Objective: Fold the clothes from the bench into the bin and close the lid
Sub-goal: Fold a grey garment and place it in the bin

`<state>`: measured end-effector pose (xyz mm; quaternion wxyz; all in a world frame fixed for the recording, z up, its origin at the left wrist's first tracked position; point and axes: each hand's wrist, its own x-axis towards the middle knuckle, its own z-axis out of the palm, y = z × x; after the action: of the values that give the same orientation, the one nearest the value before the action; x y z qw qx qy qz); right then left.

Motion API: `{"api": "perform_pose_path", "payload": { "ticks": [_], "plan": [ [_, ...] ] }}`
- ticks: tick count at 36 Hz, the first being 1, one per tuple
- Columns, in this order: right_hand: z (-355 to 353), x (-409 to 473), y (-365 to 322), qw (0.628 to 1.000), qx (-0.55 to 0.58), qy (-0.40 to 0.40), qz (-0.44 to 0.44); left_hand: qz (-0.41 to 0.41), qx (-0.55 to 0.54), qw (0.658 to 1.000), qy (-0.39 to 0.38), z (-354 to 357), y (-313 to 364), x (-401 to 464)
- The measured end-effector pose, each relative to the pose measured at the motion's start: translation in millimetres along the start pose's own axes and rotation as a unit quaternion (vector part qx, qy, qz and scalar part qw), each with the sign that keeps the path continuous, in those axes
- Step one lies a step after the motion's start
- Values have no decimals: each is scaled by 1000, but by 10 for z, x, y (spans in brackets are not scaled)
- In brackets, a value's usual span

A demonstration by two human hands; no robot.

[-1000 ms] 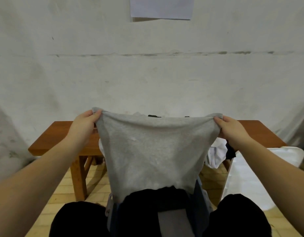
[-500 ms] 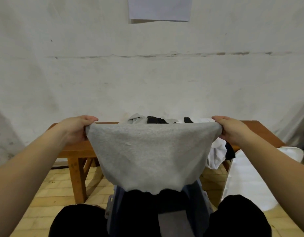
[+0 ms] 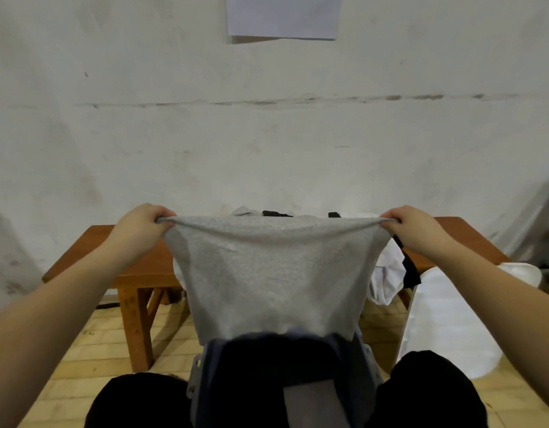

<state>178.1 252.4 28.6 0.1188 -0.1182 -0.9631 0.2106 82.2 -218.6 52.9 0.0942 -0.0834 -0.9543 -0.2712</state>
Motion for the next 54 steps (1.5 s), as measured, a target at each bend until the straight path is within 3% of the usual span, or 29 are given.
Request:
{"api": "perform_pose_path", "payload": {
  "ticks": [3, 7, 10, 11, 13, 14, 16, 19, 25, 26, 30, 33, 35, 38, 41, 44, 50, 54],
  "plan": [
    [-26, 1, 23, 1000, -1, 11, 6, 22, 31, 999, 14, -24, -86, 42],
    [-121, -8, -17, 994, 104, 12, 35, 37, 8, 999, 24, -87, -143, 86],
    [-127, 7, 27, 942, 316, 8, 112, -20, -177, 984, 16, -106, -186, 110],
    [-114, 28, 28, 903, 409, 10, 131, -47, -281, 958, 12, -105, -190, 131],
    [-93, 94, -39, 806, 576, 20, 136, -98, -476, 874, 9, -107, -166, 170],
    [-69, 126, -77, 758, 637, 21, 138, -117, -550, 827, 13, -99, -147, 198],
    [-33, 153, -163, 701, 700, 7, 138, -137, -634, 761, 13, -79, -73, 248],
    [-15, 159, -329, 684, 716, -3, 139, -141, -672, 727, 0, -62, 94, 266],
    [-91, 129, -506, 689, 717, -26, 105, -127, -685, 718, 12, -75, 101, 317],
    [-151, 101, -543, 686, 720, -41, 93, -121, -700, 703, 4, -127, 113, 307],
    [-478, -126, -762, 662, 741, -110, -24, -47, -803, 587, -92, -365, 158, 228],
    [-693, -290, -1004, 645, 747, -121, -104, 61, -830, 529, -164, -443, 254, 225],
    [-735, -303, -1167, 678, 713, -101, -148, 110, -798, 567, -171, -454, 455, 243],
    [-714, -331, -1492, 751, 630, -60, -188, 156, -717, 655, -180, -389, 902, 132],
    [-617, -394, -1772, 811, 537, -10, -230, 175, -665, 704, -178, -252, 1271, 45],
    [-520, -466, -1966, 818, 517, 6, -253, 170, -658, 715, -165, -126, 1544, -75],
    [-379, -517, -2100, 791, 555, 34, -256, 159, -699, 677, -165, -17, 1902, -335],
    [-354, -493, -2110, 786, 560, 47, -256, 132, -685, 694, -176, -18, 1967, -364]
  ]
}}
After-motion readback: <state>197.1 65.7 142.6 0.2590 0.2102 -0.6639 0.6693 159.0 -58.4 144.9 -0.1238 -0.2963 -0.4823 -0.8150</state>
